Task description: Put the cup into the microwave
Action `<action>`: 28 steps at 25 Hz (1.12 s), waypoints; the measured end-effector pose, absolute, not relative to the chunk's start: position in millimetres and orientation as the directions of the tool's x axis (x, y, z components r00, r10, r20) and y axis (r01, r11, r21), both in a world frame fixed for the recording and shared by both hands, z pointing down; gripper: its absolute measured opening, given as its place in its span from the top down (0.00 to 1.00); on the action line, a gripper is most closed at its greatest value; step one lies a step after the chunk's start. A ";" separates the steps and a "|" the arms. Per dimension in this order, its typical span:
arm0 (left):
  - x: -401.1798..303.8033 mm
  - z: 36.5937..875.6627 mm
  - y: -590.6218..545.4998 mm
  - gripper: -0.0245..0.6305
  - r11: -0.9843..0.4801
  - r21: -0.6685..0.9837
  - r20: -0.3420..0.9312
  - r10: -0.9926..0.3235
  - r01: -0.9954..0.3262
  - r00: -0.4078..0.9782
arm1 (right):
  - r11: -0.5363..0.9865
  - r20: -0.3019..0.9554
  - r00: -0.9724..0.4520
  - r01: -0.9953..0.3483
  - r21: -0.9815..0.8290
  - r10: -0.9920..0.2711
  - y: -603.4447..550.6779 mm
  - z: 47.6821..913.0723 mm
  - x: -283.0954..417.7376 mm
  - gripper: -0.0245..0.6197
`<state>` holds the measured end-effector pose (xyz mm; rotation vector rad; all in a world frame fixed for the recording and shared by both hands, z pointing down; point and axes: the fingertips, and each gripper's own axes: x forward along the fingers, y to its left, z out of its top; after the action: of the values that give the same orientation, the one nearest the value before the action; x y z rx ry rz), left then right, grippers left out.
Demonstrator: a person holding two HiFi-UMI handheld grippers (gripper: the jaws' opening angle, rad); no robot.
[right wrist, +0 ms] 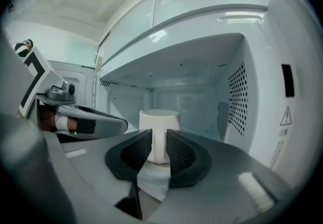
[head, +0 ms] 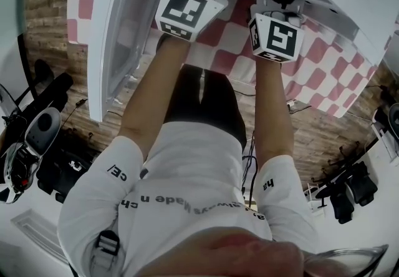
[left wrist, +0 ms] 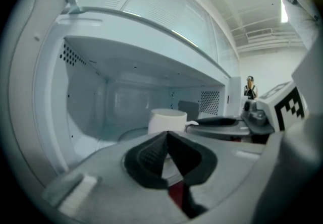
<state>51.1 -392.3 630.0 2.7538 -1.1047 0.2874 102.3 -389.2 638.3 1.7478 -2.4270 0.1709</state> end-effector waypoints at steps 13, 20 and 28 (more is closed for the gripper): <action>57.2 568.3 -351.1 0.96 -0.711 0.090 0.217 -0.669 -0.697 0.711 | 0.363 0.194 -0.352 -0.932 0.022 -0.916 -338.9 577.1 111.0 0.82; 60.0 512.5 -316.3 0.96 -0.740 0.099 0.187 -0.643 -0.665 0.743 | 0.403 0.164 -0.396 -0.915 0.010 -0.904 -306.2 509.6 109.5 0.84; 57.3 440.1 -272.4 0.96 -0.769 0.126 0.146 -0.611 -0.627 0.778 | 0.443 0.127 -0.439 -0.897 0.003 -0.889 -262.1 429.1 107.2 0.86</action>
<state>57.3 -272.4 440.1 2.8025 -0.9830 0.1443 107.2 -262.1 429.1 1.5994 -2.5735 0.0980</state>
